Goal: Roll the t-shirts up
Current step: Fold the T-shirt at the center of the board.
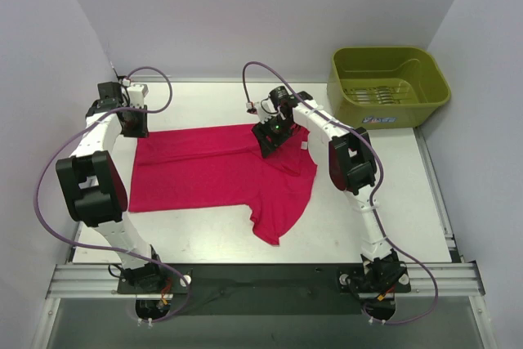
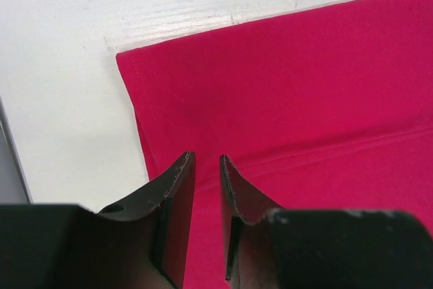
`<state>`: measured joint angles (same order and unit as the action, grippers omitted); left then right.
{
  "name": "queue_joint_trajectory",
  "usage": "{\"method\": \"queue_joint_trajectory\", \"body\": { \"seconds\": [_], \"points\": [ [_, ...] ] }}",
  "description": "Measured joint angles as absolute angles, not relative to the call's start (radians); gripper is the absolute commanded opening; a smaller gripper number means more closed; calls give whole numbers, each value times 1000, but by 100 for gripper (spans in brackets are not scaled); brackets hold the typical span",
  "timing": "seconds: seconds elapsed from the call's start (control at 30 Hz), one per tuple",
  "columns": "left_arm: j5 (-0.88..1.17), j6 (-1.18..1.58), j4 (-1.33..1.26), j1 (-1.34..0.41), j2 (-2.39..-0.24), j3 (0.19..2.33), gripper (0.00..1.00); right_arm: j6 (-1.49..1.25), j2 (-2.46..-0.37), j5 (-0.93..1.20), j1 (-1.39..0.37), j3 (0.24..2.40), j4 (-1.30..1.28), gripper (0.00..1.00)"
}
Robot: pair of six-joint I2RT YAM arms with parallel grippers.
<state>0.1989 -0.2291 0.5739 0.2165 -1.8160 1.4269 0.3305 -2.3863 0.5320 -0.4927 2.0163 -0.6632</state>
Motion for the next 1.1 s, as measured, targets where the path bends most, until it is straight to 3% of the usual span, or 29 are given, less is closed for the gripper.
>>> {"method": "queue_joint_trajectory", "body": {
  "seconds": [0.23, 0.47, 0.8, 1.0, 1.1],
  "points": [
    [199, -228, 574, 218, -1808, 1412, 31, 345, -2386, 495, -506, 2025, -662, 49],
    [203, -229, 574, 218, -1801, 1411, 31, 347, -2385, 455, -564, 2024, -662, 36],
    [237, -245, 580, 235, -1702, 1375, 31, 320, -2260, 337, -758, 1849, -651, 47],
    [263, -278, 587, 255, -1645, 1317, 31, 301, -2112, 243, -928, 1703, -648, 47],
    [264, -281, 597, 254, -1645, 1300, 31, 299, -2061, 228, -924, 1703, -641, 46]
  ]
}}
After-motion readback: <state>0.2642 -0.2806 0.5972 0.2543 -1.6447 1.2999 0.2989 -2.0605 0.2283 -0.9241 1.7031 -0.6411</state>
